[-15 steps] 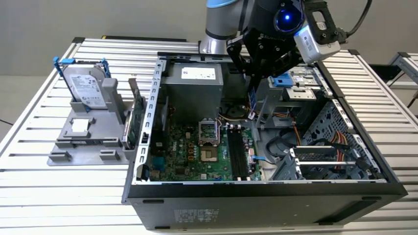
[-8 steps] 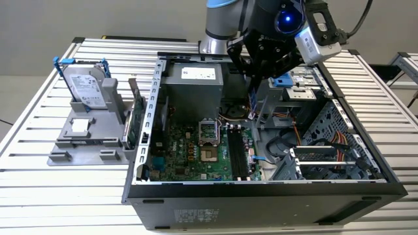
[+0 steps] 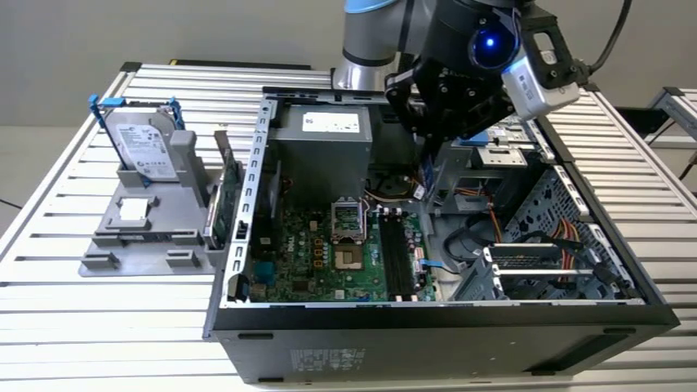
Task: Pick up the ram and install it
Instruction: 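Insert the ram into the slot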
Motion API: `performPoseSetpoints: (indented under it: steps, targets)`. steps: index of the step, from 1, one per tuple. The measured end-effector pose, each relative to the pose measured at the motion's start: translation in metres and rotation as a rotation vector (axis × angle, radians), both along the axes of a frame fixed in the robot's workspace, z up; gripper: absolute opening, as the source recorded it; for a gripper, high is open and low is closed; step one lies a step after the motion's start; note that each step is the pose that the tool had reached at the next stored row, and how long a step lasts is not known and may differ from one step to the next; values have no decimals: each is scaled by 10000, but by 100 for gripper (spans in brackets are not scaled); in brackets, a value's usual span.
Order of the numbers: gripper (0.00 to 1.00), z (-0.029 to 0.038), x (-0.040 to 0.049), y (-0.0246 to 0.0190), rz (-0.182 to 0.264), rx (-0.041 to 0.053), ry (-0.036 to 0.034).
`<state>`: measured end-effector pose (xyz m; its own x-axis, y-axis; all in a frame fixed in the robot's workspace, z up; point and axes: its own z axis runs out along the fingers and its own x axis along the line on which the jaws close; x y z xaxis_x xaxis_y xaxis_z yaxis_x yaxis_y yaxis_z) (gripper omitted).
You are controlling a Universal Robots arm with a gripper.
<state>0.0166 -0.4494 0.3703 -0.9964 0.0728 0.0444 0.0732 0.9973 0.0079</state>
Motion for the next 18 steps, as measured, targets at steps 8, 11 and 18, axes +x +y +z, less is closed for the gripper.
performPoseSetpoints:
  steps: [8, 11, 18]
  targets:
    - [0, -43, 41, -123, 0, 0, 1]
    - [0, -60, 46, -163, -1, -1, 0]
    - [0, -99, 46, -194, -4, 0, 1]
